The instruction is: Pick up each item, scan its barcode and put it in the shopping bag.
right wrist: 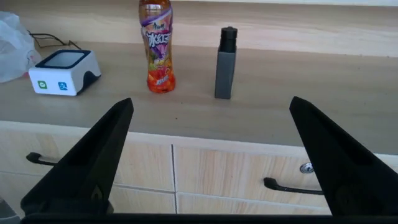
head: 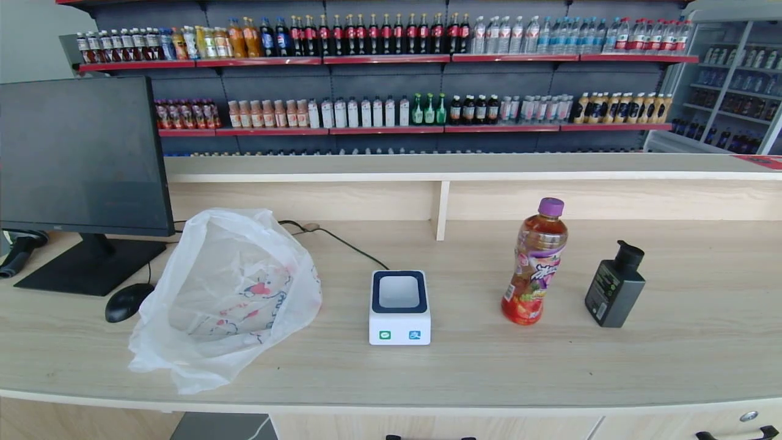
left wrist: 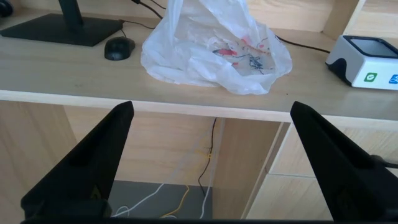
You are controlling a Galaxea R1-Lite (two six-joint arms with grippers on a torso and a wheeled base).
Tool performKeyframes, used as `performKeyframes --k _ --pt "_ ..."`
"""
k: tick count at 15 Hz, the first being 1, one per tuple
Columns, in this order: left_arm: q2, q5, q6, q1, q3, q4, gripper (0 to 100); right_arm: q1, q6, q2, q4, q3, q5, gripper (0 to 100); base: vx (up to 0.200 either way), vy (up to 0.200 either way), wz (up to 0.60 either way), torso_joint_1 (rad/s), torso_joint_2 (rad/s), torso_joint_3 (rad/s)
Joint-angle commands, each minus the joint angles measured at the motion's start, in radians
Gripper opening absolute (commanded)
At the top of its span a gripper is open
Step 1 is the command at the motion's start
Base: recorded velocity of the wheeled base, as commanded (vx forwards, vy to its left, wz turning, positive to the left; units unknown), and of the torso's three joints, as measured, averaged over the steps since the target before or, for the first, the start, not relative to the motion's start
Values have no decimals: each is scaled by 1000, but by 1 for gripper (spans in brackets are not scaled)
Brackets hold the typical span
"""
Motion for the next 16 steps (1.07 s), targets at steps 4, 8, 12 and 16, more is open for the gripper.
performKeyframes --k 4,8,12,16 --pt "0 0 -1 0 0 0 100 102 -18 508 -463 -99 21 100 0 0 0 0 0 0" --pt "0 0 -1 0 0 0 100 102 -18 889 -954 -87 24 100 0 0 0 0 0 0" --pt "0 0 -1 2 0 0 100 104 -24 1076 -1203 -94 24 100 0 0 0 0 0 0" --pt "0 0 -1 2 0 0 100 104 -23 1162 -1284 -79 22 100 0 0 0 0 0 0"
